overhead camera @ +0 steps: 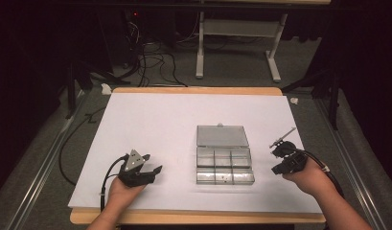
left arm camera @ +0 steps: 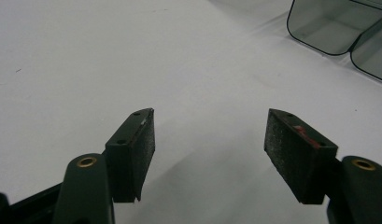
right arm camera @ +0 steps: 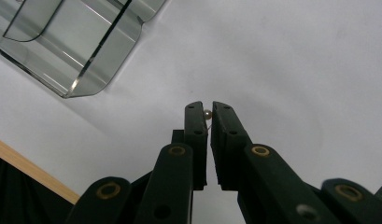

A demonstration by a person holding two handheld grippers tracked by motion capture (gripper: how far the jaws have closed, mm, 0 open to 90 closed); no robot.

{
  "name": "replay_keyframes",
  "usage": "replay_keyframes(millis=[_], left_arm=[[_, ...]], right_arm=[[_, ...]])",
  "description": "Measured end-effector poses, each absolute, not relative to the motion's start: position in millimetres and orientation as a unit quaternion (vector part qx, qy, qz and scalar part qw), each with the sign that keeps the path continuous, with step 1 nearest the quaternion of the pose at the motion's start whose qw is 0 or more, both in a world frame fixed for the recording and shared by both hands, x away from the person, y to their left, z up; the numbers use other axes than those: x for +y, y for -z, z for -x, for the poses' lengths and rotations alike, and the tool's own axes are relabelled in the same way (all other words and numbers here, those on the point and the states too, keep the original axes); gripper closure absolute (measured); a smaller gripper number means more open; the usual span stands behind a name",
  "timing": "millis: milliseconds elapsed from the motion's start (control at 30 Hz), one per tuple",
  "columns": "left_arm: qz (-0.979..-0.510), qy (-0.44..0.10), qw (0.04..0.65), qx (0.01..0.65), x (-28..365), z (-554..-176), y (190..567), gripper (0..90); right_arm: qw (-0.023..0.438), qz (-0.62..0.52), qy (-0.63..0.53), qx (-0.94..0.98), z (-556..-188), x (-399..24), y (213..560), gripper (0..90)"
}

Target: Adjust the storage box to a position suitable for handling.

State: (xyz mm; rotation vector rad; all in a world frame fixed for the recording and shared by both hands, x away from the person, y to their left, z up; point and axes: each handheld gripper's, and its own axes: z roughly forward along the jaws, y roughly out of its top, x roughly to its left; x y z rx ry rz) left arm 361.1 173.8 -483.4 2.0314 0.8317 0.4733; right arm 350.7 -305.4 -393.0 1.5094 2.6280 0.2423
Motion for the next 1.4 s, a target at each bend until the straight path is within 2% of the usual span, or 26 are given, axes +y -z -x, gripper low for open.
replay_keyframes(millis=[600, 1400], left_arm=[[-0.815, -0.188, 0.434, 0.334, 173.8, -361.2, 483.5, 33.9], [-0.815, -0.187, 0.435, 0.334, 173.7, -361.3, 483.5, 33.9]], right_arm=[[0.053, -0.476, -0.089, 0.874, -350.9, -283.6, 380.5, 86.1], [0.046, -0.421, -0.099, 0.901, -356.2, -226.5, 381.4, 86.0]])
